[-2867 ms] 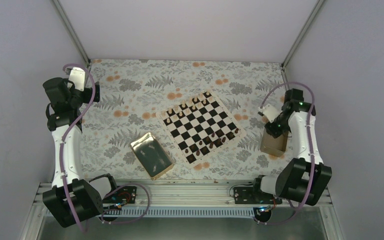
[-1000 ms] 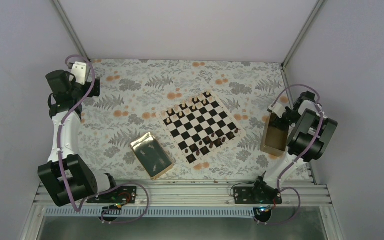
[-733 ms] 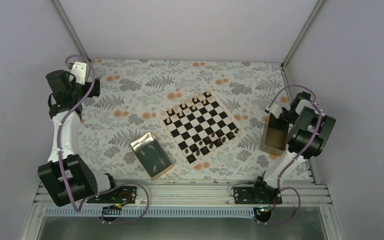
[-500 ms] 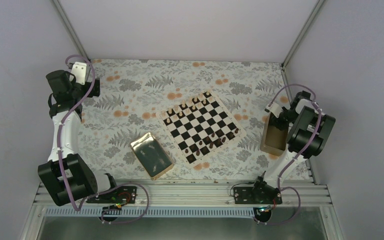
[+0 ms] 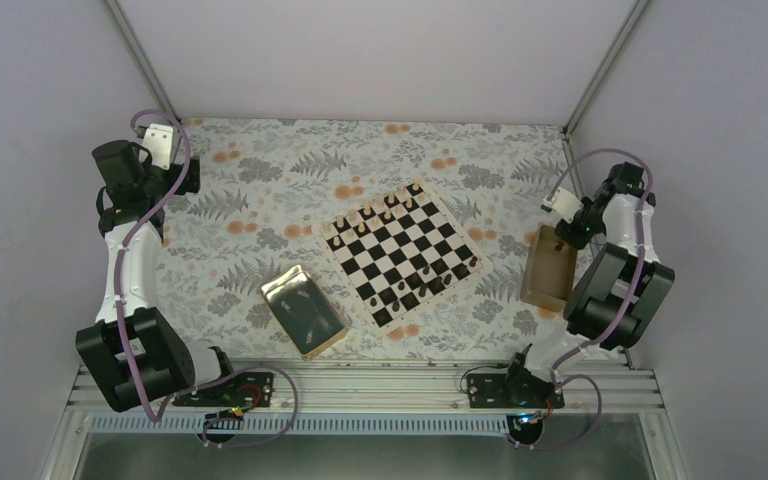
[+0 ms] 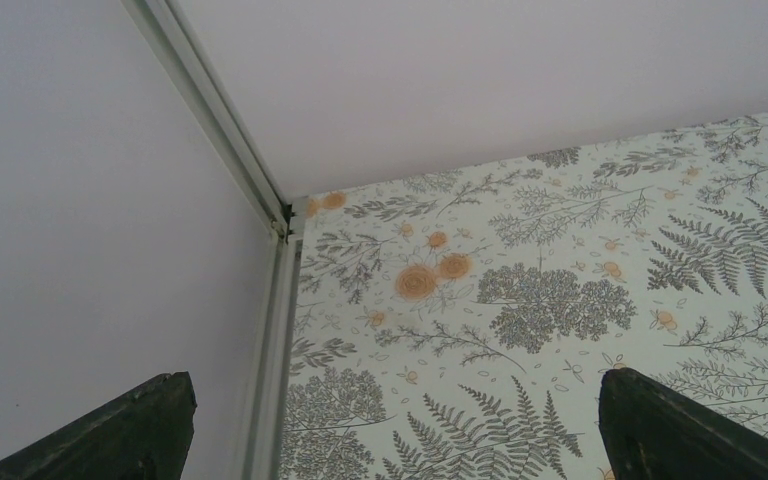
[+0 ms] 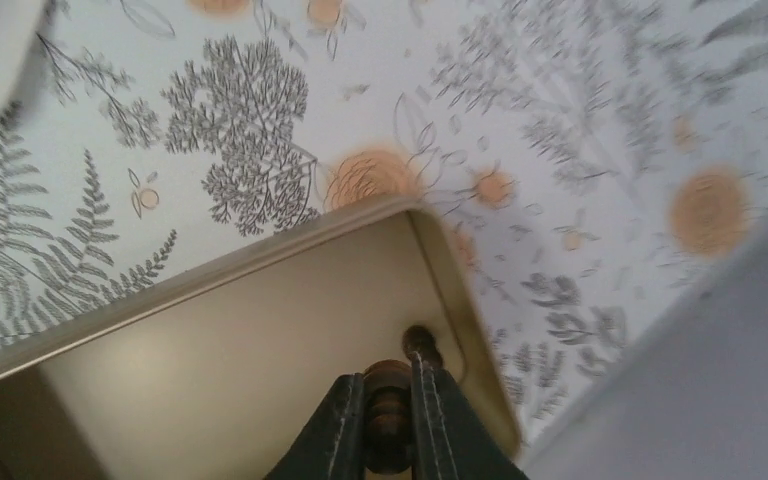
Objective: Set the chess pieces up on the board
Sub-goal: Pick up the chess piece from the storage box, then place the chess piece on the chessboard.
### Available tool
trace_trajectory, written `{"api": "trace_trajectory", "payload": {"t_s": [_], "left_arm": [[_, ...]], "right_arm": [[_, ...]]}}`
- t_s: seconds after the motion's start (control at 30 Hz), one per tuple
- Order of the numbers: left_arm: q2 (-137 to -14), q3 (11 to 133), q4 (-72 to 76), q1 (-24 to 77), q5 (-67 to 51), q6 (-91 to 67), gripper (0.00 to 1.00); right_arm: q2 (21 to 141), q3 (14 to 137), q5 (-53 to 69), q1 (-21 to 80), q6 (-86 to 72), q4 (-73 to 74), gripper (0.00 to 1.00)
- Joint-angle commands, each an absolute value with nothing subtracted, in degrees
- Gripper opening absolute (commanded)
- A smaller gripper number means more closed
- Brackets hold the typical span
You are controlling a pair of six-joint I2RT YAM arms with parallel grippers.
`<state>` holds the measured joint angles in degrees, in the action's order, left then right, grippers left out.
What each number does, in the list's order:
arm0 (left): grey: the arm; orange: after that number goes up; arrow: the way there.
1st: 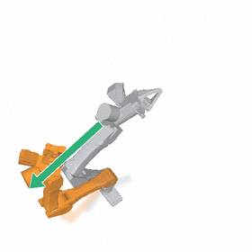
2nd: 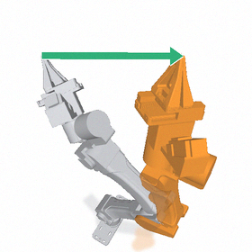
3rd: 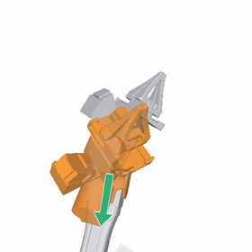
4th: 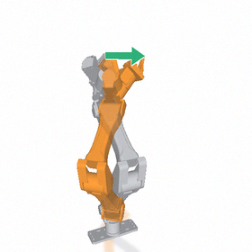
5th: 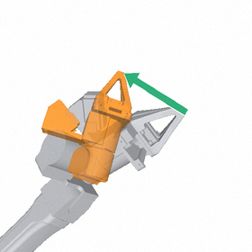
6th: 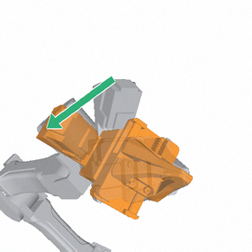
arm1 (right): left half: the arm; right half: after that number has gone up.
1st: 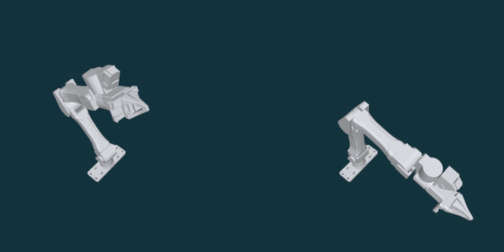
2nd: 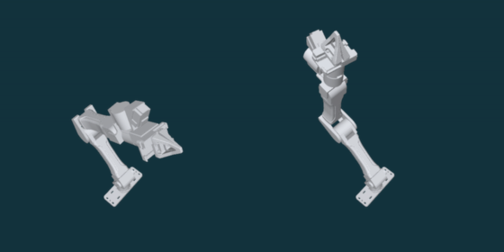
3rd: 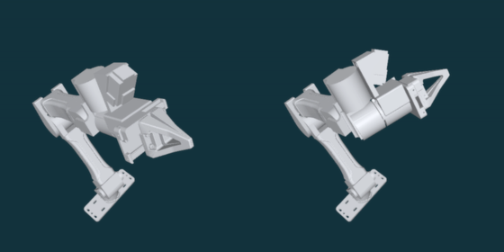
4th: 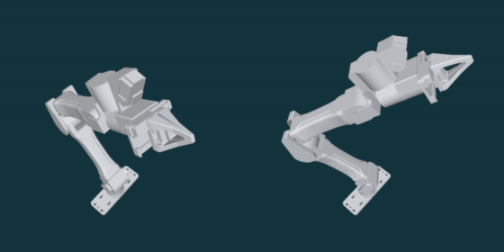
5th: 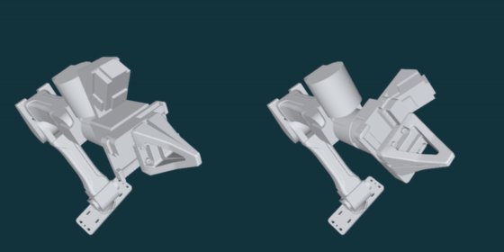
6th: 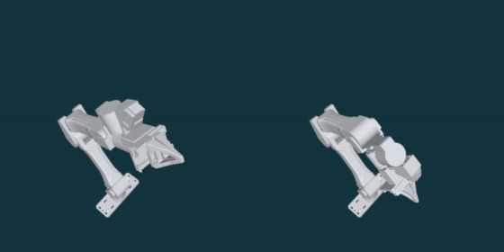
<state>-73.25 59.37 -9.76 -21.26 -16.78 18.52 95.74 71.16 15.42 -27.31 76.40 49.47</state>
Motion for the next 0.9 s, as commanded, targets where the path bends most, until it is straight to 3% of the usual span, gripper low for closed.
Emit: {"api": "trace_trajectory", "payload": {"t_s": [0.0,0.37,0.87], "left_arm": [[-72.3,60.4,-9.0,-21.6,-18.1,17.8,1.0],[-71.4,60.6,-9.6,-21.6,-19.0,17.6,1.0],[-72.2,60.6,-9.8,-21.6,-19.0,17.7,1.0]], "right_arm": [[91.4,76.4,16.5,-24.1,75.7,57.9,0.06],[90.0,75.1,18.2,-2.9,67.0,58.3,0.08],[94.7,66.8,19.4,11.6,61.7,50.8,0.08]]}}
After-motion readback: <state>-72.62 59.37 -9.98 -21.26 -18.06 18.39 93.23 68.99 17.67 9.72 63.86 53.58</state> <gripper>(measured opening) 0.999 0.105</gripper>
